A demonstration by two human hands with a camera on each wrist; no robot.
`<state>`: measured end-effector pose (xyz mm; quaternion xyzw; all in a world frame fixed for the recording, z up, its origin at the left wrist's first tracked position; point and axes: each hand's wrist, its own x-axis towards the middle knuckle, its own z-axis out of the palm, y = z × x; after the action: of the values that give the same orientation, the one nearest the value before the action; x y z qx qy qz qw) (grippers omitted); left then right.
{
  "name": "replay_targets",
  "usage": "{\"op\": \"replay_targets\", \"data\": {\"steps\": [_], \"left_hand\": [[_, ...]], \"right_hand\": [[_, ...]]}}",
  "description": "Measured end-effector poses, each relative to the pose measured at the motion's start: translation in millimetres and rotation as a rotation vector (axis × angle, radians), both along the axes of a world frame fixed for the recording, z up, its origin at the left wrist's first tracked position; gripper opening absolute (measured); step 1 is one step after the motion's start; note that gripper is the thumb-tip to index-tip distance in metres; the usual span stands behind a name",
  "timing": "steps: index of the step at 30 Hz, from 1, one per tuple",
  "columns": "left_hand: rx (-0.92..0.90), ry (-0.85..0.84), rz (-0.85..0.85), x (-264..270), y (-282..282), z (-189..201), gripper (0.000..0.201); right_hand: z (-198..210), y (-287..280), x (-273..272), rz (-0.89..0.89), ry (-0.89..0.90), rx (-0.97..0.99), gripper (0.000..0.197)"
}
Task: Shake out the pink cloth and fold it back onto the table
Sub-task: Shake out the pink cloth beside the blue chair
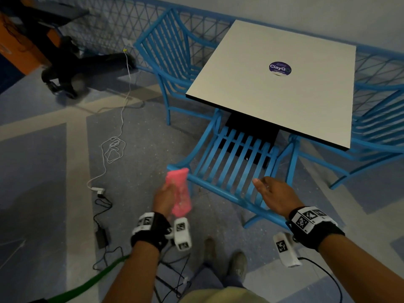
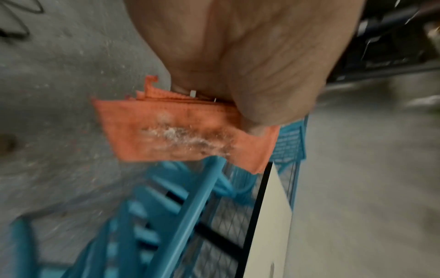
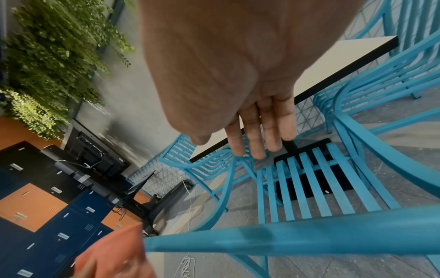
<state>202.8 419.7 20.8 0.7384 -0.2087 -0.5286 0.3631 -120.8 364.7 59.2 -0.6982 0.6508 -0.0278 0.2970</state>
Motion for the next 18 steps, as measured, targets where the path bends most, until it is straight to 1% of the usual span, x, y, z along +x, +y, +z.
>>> {"op": "replay_targets", "data": {"steps": [2,3,6,7,8,9,11,13,14,16,18], "left_hand": [[-0.034,-0.112,0.055,30.2,-12.9,-8.9,0.024],[-0.041,-0.137,0.070,39.2,-19.5,-13.0,0.023],[-0.064,-0.106,0.058,41.1,-32.3,-8.2,0.019],[-0.065,-0.080,0.056,34.1,-34.6,-5.1,0.019],[-0.074,-0.064,0.057,25.1,-35.0,-2.1,0.024],[-0.096,-0.074,0.065,16.7,-35.0,-5.7,0.029],[-0.144,-0.075,0.080,-5.2,-32.1,-14.7,0.032],[-0.167,-0.012,0.103,-21.3,-26.6,-19.4,0.038],[-0.163,0.015,0.109,-31.5,-24.3,-20.5,0.037],[-0.139,0.008,0.081,-52.3,-18.6,-21.3,0.030],[-0.140,0.020,0.012,-73.5,-11.8,-24.9,0.036]], "right_hand": [[0.1,2.0,-3.3,-0.011,0.004,0.000,0.064],[0.1,3.1,-4.0,-0.017,0.003,0.004,0.064],[1.9,6.9,-4.1,-0.038,0.002,0.020,0.062],[2.5,8.3,-4.9,-0.045,0.005,0.020,0.062],[2.7,9.7,-6.1,-0.053,0.008,0.016,0.063],[2.4,10.6,-7.5,-0.064,0.014,0.012,0.063],[3.6,15.1,-15.6,-0.103,0.029,0.013,0.060],[3.6,16.4,-19.6,-0.109,0.029,0.025,0.058],[2.8,17.0,-22.7,-0.112,0.027,0.028,0.057],[0.8,19.2,-31.9,-0.128,0.020,0.033,0.055],[-2.7,22.5,-42.0,-0.138,0.018,0.043,0.050]]}}
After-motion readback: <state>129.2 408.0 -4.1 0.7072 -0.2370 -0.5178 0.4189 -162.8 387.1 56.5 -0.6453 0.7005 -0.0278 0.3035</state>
